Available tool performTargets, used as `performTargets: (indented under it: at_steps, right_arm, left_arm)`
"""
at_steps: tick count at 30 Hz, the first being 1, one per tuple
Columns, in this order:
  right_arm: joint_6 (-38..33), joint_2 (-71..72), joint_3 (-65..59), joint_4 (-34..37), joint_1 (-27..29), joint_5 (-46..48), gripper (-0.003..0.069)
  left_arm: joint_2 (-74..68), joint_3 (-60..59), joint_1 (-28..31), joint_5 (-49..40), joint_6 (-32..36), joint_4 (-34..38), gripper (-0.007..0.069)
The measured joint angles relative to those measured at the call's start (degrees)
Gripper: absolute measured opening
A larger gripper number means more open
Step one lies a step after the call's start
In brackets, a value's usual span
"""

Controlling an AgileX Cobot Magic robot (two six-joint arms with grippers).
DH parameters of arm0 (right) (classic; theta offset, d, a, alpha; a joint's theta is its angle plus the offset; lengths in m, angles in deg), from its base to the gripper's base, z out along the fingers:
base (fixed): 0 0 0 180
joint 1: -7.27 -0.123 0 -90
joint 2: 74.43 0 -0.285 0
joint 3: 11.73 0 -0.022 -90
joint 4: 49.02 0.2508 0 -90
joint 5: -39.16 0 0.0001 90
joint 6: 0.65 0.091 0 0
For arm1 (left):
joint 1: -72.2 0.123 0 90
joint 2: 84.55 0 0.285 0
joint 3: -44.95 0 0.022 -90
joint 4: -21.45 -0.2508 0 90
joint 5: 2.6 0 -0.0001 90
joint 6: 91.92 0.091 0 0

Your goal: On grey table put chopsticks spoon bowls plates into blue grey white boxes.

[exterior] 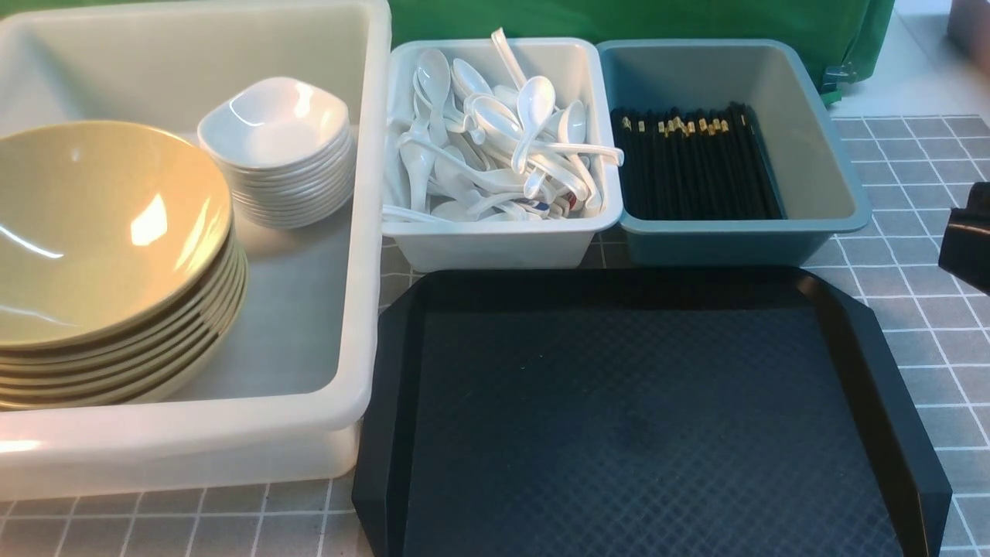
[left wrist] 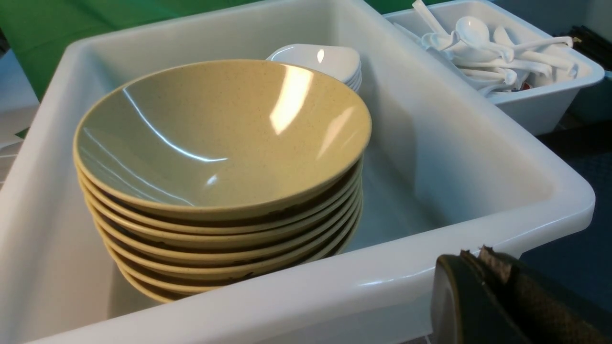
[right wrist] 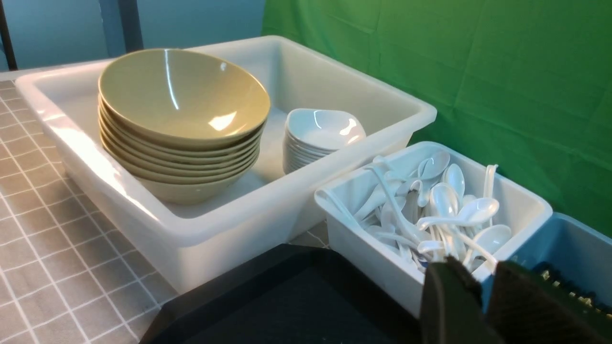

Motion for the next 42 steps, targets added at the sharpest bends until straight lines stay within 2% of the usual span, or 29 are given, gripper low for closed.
performTargets:
  at_steps: [4, 8, 10, 13, 16, 18, 19, 23, 27, 33, 36, 42]
  right_arm:
    - [0.0, 0.0, -0.2, 0.0, 0.0, 0.0, 0.0165]
    - [0.0, 3.2, -5.6, -0.4, 0.8, -5.0, 0.0064]
    - [0.2, 5.2, -8.4, -0.5, 2.2, -8.1, 0.0041]
    - [3.3, 10.6, -17.6, -0.6, 8.8, -16.6, 0.0032]
    - [7.2, 15.7, -26.0, -0.6, 17.6, -20.5, 0.0031]
    - [8.4, 19.8, -31.8, -0.7, 25.4, -21.0, 0.0031]
    - [8.6, 20.5, -32.2, -0.8, 26.0, -21.0, 0.0031]
    - [9.0, 27.0, -39.1, -0.8, 35.6, -19.9, 0.0031]
    - [9.0, 31.4, -43.9, -0.8, 41.4, -17.5, 0.0031]
    - [9.0, 35.3, -47.4, -0.8, 45.6, -12.6, 0.0031]
    - [9.1, 35.4, -47.4, -0.8, 46.0, -8.4, 0.0031]
    - [9.1, 35.4, -47.4, -0.8, 46.0, -7.9, 0.0031]
  left_arm:
    - [0.0, 0.0, 0.0, 0.0, 0.0, 0.0, -0.0011]
    - [0.0, 0.0, 0.0, 0.0, 0.0, 0.0, -0.0011]
    - [0.0, 0.0, 0.0, 0.0, 0.0, 0.0, -0.0011]
    - [0.0, 0.0, 0.0, 0.0, 0.0, 0.0, -0.0011]
    - [0.0, 0.0, 0.0, 0.0, 0.0, 0.0, -0.0011]
    - [0.0, 0.0, 0.0, 0.0, 0.0, 0.0, -0.0011]
    - [0.0, 0.0, 0.0, 0.0, 0.0, 0.0, -0.0011]
    - [0.0, 0.0, 0.0, 0.0, 0.0, 0.0, -0.0011]
    - [0.0, 0.0, 0.0, 0.0, 0.0, 0.0, -0.0011]
    - [0.0, 0.0, 0.0, -0.1, 0.0, 0.0, -0.0011]
    - [0.0, 0.0, 0.0, 0.0, 0.0, 0.0, -0.0011]
    - [0.0, 0.0, 0.0, -0.2, 0.0, 0.0, -0.0011]
